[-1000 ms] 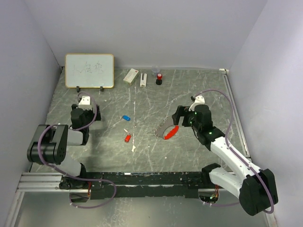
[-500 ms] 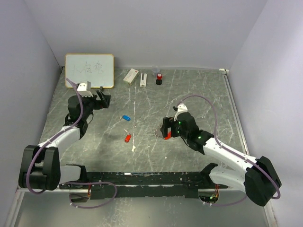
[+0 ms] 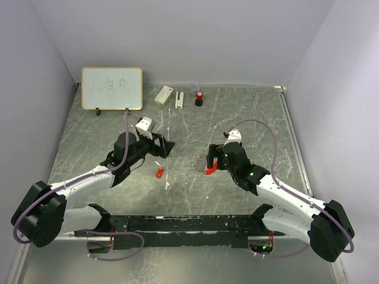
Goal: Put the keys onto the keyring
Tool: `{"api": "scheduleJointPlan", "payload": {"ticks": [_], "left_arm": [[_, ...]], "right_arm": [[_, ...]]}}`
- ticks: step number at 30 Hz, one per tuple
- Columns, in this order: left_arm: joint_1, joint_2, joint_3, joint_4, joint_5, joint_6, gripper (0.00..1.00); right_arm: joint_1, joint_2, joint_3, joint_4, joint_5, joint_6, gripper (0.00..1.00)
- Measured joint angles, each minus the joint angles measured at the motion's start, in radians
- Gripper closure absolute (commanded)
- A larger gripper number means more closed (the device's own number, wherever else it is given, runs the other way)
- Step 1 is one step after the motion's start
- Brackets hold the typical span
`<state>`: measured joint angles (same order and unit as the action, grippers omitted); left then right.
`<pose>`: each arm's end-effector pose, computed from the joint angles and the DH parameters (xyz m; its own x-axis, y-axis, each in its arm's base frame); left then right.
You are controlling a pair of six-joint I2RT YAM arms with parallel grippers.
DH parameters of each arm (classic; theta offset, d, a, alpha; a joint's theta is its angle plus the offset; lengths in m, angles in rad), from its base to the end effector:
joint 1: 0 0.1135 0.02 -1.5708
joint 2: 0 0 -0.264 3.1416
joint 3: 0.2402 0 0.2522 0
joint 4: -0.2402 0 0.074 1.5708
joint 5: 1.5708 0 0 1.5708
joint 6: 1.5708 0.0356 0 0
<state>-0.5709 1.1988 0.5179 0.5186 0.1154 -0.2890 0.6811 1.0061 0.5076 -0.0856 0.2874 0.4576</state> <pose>0.2166 -0.1440 0.2342 -0.3106 -0.1370 -0.9406 0.5674 0.7672 -0.2991 0.1716 0.1261 0.2125 -0.5699 0.0834 -0.8174 -0.1876 0.9553 0.2283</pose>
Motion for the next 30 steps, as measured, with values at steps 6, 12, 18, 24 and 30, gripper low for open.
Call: {"api": "scheduleJointPlan", "payload": {"ticks": [6,12,18,24,30], "left_arm": [[-0.121,0.005,-0.042,0.003,-0.044,0.019,0.02],[-0.155,0.013,-0.069,0.027,-0.068,0.023,0.02],[-0.178,0.000,-0.076,0.029,-0.073,0.064,0.02],[-0.185,-0.094,-0.128,0.052,-0.095,0.054,0.02],[-0.185,-0.089,-0.118,0.021,-0.116,0.043,0.10]], "right_arm": [[0.000,-0.004,0.023,-0.011,0.023,0.008,0.34],[0.000,0.038,0.021,-0.002,-0.058,0.025,0.42],[0.010,0.107,-0.008,0.051,-0.144,0.053,0.43],[0.051,0.177,-0.017,0.089,-0.172,0.079,0.44],[0.076,0.237,-0.018,0.133,-0.176,0.095,0.49]]}}
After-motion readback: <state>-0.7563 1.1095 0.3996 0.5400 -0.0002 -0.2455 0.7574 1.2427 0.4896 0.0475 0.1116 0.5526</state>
